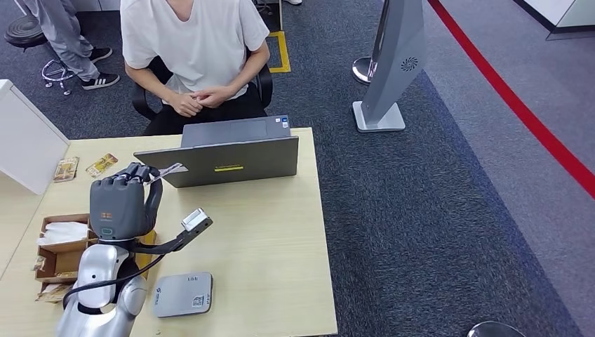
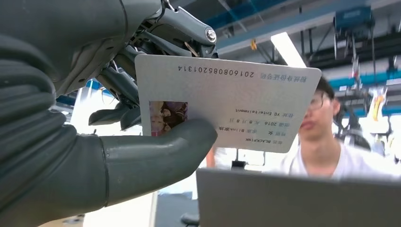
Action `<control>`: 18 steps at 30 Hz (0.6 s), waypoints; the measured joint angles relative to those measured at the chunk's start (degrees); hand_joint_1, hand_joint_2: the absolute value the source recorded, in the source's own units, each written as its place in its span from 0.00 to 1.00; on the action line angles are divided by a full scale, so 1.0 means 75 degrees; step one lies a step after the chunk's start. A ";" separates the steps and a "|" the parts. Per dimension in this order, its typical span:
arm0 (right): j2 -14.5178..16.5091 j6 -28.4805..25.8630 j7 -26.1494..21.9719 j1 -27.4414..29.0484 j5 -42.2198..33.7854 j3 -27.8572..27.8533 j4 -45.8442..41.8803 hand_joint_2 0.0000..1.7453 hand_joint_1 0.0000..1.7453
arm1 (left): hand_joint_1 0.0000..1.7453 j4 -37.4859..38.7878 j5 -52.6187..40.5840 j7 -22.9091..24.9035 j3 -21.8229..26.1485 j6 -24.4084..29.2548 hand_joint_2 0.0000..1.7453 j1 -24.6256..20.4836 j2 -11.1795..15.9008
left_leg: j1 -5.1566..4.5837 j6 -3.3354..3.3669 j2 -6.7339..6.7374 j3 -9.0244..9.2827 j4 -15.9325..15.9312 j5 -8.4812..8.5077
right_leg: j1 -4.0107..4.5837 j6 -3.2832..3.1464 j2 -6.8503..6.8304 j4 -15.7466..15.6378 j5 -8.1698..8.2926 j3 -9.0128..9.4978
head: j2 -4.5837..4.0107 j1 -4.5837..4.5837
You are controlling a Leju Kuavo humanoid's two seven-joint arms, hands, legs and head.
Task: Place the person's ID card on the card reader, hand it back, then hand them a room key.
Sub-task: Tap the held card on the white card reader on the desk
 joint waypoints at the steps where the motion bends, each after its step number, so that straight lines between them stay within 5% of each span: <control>1: 0.0001 0.0000 0.0003 0.0001 -0.0029 -0.0010 0.0001 0.00 0.00 | 1.00 0.0007 -0.0086 0.0120 -0.0045 -0.0255 1.00 0.0009 -0.0004 | 0.0000 0.0000 0.0000 0.0000 0.0000 0.0000 | 0.0000 0.0000 0.0000 0.0000 0.0000 0.0000 | 0.0000 0.0000; 6: 0.0015 -0.0026 -0.0051 0.0012 -0.0232 -0.0138 0.0001 0.00 0.00 | 1.00 0.0298 -0.0218 0.0403 -0.0432 -0.1986 1.00 0.0047 0.0271 | -0.0001 0.0000 0.0006 -0.0002 -0.0001 0.0000 | -0.0001 0.0001 0.0006 0.0000 0.0000 0.0000 | 0.0000 0.0000; 12: 0.0023 -0.0117 -0.0124 0.0082 -0.0382 -0.0345 0.0002 0.00 0.00 | 1.00 -0.0049 -0.0162 0.0291 -0.0742 -0.1618 1.00 0.0782 0.1071 | 0.0001 0.0000 0.0007 -0.0004 -0.0003 -0.0002 | 0.0000 0.0001 0.0007 0.0004 -0.0014 -0.0010 | 0.0000 -0.0009; 18: 0.0048 -0.0125 -0.0132 0.0087 -0.0382 -0.0420 0.0004 0.00 0.00 | 1.00 -0.0472 -0.0221 0.0350 -0.0885 -0.1629 1.00 0.1126 0.1378 | 0.0000 0.0002 -0.0008 -0.0012 -0.0003 -0.0003 | -0.0001 0.0006 -0.0011 0.0004 -0.0026 -0.0003 | 0.0000 -0.0007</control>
